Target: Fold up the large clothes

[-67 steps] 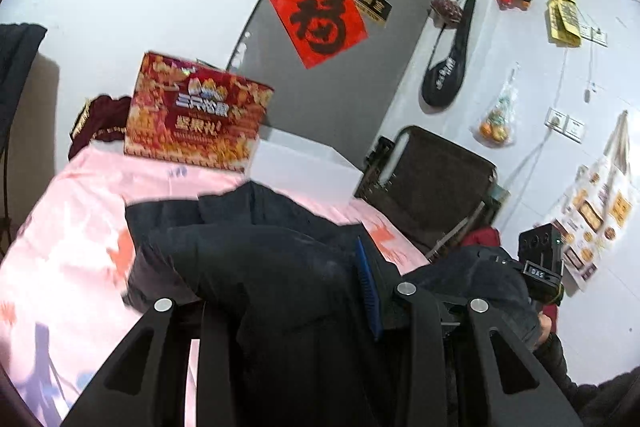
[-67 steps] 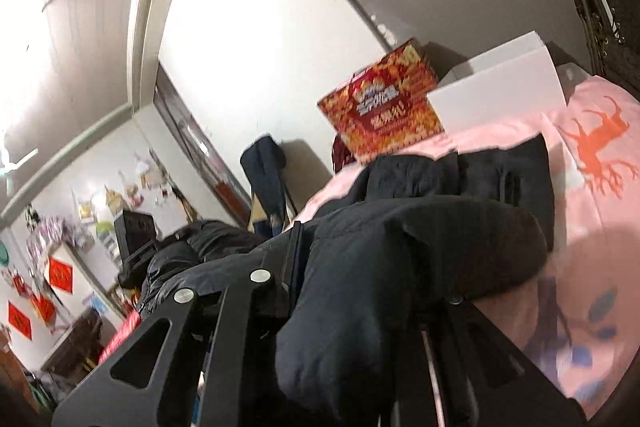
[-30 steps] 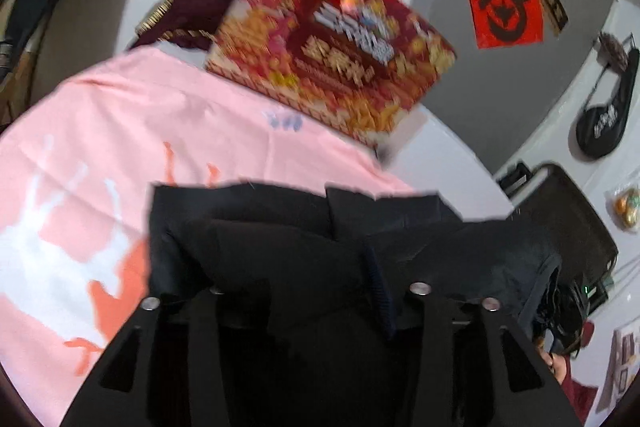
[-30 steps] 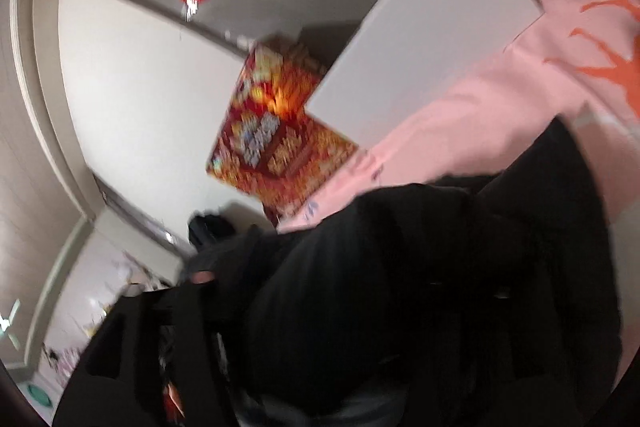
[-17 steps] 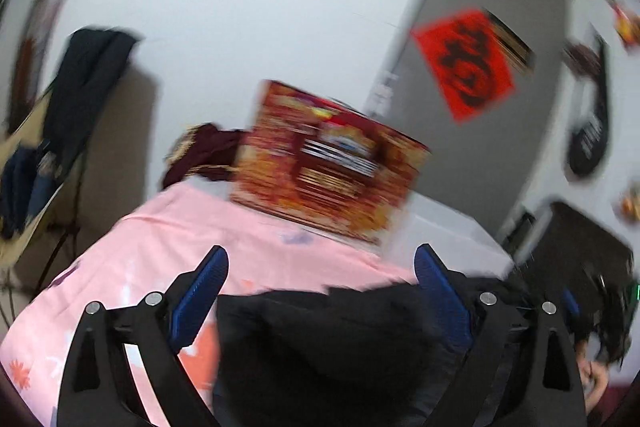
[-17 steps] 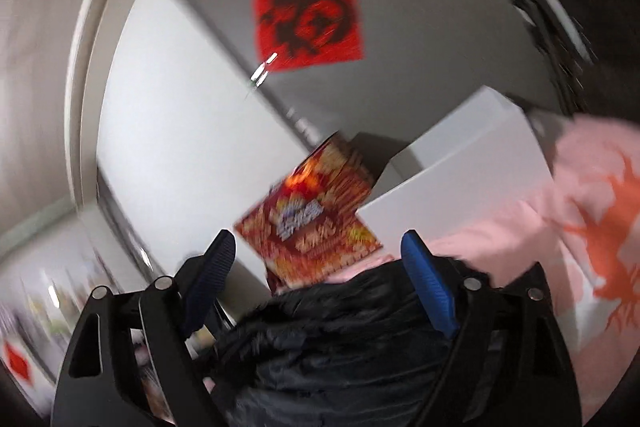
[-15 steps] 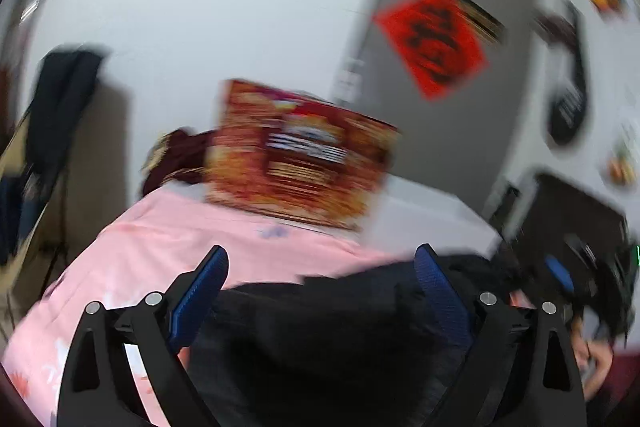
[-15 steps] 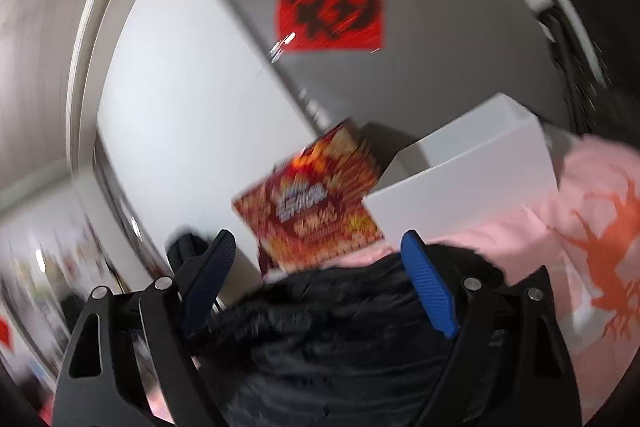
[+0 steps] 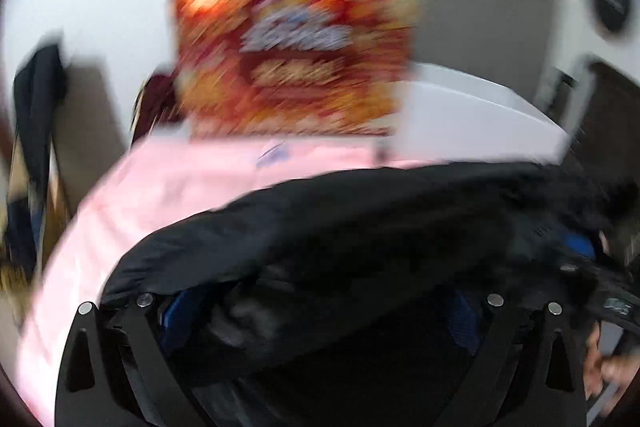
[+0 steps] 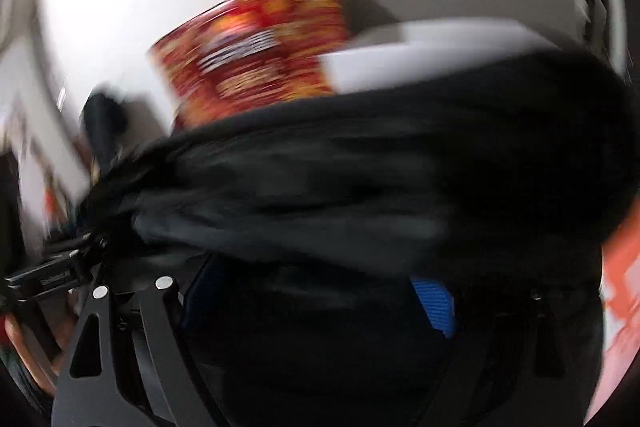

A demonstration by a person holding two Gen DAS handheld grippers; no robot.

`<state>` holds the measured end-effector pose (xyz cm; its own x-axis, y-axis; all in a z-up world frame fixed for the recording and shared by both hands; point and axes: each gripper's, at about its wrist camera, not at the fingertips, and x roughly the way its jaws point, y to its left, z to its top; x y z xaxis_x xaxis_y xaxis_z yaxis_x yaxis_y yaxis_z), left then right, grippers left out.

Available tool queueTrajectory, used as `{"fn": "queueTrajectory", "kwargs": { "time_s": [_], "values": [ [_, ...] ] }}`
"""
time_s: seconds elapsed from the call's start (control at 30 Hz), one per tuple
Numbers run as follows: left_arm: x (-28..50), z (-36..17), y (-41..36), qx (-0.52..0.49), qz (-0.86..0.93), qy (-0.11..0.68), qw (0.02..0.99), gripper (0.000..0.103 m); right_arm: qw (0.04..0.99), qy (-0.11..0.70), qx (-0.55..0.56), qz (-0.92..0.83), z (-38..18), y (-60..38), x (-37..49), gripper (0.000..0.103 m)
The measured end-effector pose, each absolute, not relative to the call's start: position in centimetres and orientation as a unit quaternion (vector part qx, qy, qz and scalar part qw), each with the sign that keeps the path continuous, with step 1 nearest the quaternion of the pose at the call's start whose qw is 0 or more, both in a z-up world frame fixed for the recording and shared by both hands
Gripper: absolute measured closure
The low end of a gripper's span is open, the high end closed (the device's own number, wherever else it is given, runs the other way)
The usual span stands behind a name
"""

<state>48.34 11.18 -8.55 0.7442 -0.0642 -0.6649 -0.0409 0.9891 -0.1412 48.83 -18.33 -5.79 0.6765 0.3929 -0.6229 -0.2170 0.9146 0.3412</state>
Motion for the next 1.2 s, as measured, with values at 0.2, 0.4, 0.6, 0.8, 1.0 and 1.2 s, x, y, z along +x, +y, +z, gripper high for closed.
{"fn": "queueTrajectory", "kwargs": {
  "time_s": [0.2,0.4,0.6,0.8,1.0,1.2],
  "values": [
    [48.6,-9.7,15.4,-0.156,-0.049,0.336,0.928,0.003,0.904,0.299,0.292,0.088,-8.5,-27.8,48.5,0.021],
    [44.9,-4.7,14.6,-0.126,-0.070,0.234,0.962,0.004,0.893,0.289,0.345,0.013,-9.5,-31.7,47.6,0.021],
    [42.6,-1.1,15.3,-0.175,-0.193,0.197,0.945,0.004,0.936,0.208,0.280,0.045,-4.3,-28.4,44.7,0.021],
    [42.9,-1.6,13.7,-0.089,-0.127,0.240,0.958,0.003,0.946,0.205,0.187,0.166,-1.8,-22.4,43.6,0.021],
    [48.2,-7.5,15.1,-0.069,0.052,0.351,0.932,0.003,0.923,0.341,0.113,0.135,-6.7,-19.1,48.2,0.018],
    [49.8,-13.5,27.1,-0.312,0.108,0.396,0.857,0.003,0.886,0.360,0.292,0.000,-11.6,-30.3,49.9,0.024]
  ]
}}
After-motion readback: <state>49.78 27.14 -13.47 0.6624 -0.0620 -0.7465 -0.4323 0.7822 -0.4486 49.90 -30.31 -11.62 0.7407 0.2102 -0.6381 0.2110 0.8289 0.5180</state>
